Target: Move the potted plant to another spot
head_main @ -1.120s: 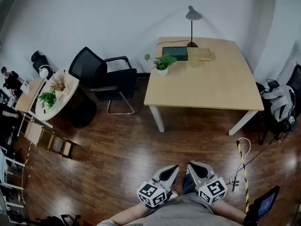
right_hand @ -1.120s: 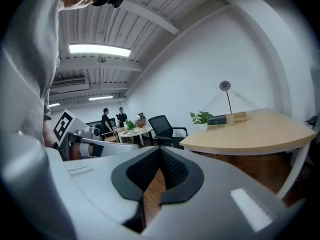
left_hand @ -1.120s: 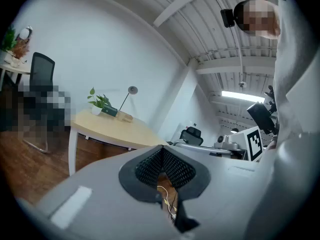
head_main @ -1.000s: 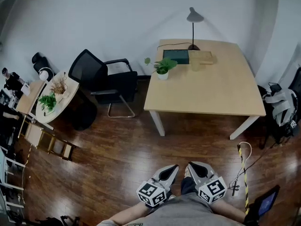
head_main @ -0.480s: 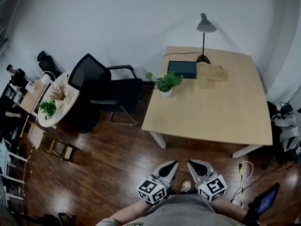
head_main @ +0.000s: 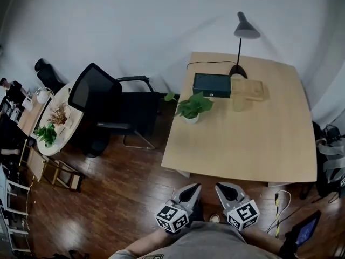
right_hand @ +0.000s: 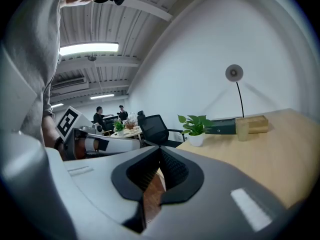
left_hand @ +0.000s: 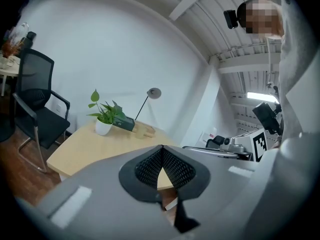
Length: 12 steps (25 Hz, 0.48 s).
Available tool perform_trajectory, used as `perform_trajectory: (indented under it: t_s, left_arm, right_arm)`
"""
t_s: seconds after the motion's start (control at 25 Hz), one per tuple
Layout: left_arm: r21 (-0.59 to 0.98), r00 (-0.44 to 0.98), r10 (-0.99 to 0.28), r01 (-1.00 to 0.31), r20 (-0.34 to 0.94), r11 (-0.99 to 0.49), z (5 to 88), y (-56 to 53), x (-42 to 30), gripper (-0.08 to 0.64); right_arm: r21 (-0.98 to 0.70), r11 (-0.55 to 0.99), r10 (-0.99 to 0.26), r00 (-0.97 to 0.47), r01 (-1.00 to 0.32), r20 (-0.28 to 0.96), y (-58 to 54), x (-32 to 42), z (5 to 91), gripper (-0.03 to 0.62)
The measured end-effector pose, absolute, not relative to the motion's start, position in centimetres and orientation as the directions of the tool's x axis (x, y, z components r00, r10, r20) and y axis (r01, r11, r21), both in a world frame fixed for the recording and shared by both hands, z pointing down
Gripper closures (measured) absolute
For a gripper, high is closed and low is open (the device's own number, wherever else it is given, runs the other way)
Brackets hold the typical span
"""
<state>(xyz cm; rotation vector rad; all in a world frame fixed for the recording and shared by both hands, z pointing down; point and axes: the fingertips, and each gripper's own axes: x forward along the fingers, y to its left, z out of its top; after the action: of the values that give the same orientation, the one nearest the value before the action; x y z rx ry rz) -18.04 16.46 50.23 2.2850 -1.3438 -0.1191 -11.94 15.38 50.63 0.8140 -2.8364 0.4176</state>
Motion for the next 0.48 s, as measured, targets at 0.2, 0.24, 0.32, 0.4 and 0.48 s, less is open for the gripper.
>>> perform_trajectory:
  t_s: [0.2, 0.24, 0.32, 0.4, 0.48]
  left_arm:
    - [0.431, 0.555, -0.817, -0.783, 0.157, -0.449, 49.1, 9.4, -22.2, 0.56]
    - [0.429, 0.562, -0.813, -0.779, 0.153, -0.458, 48.8, 8.2, -23.0, 0.56]
    - [0.423, 0.575, -0.805, -0.772, 0.147, -0.474, 48.5, 5.9, -24.3, 0.56]
    - [0.418, 0.581, -0.801, -0.77, 0.147, -0.482, 48.6, 3.8, -25.7, 0.56]
    - [0.421, 0.579, -0.801, -0.772, 0.153, -0.477, 48.9, 2.0, -27.1, 0.56]
  right_arm:
    - [-0.2, 0.786, -0.543, -0.808, -0.585, 0.229, 8.9, -15.5, 49.3, 0.586]
    - [-0.193, 0.781, -0.553, -0.801, -0.594, 0.229, 7.7, -16.1, 49.1, 0.586]
    - [-0.183, 0.767, -0.574, -0.786, -0.614, 0.23, 5.3, -17.1, 48.7, 0.586]
    - [-0.177, 0.755, -0.592, -0.772, -0.632, 0.23, 3.1, -18.2, 48.7, 0.587]
    - [-0.173, 0.748, -0.601, -0.764, -0.641, 0.232, 1.3, -19.2, 48.9, 0.586]
